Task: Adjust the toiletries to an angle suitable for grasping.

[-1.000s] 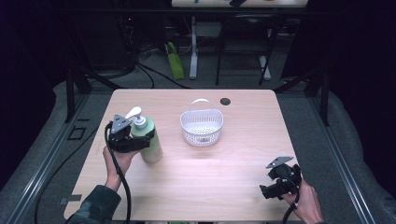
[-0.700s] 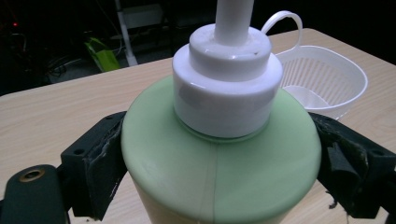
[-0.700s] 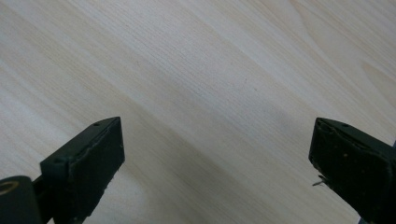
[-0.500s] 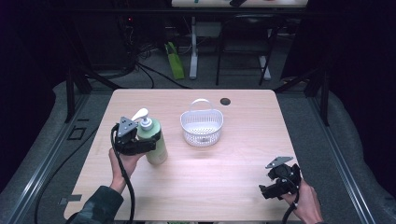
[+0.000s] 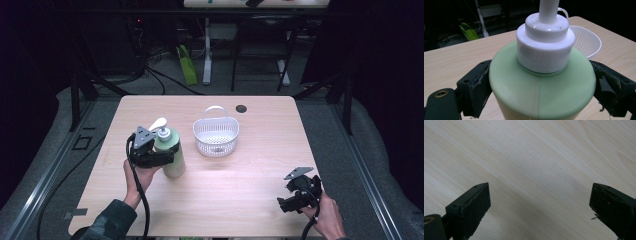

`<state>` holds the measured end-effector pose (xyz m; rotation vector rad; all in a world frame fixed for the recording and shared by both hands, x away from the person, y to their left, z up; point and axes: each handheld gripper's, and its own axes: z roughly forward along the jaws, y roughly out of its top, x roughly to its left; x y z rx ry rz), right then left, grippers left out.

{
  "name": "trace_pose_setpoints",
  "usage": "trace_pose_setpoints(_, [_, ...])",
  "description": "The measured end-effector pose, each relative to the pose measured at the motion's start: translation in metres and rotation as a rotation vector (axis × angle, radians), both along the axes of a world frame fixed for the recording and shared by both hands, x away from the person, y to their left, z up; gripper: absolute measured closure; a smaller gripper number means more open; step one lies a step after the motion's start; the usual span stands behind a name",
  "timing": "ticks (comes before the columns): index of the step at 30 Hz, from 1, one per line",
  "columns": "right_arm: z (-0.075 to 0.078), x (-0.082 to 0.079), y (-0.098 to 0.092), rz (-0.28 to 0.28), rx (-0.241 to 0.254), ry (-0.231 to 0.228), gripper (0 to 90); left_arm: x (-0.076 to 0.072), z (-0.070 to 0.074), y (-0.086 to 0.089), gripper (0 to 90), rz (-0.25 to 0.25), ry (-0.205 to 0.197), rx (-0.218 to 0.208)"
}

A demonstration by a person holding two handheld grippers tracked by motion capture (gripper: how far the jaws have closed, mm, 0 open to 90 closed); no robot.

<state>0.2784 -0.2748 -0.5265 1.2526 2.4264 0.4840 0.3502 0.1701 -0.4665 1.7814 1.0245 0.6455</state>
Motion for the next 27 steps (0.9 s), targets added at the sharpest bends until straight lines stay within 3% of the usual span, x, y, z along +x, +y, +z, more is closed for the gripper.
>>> trace_pose_setpoints(19, [-0.003,0.005,0.002,-0.003,0.010,0.011,3.1,-0.002,0.001,-0.012,11.5,-0.060,0.007,-0.002])
trace_pose_setpoints(27, [-0.003,0.005,0.001,-0.002,0.011,0.010,3.1,-0.009,0.008,-0.011,4.8,-0.069,-0.037,0.003])
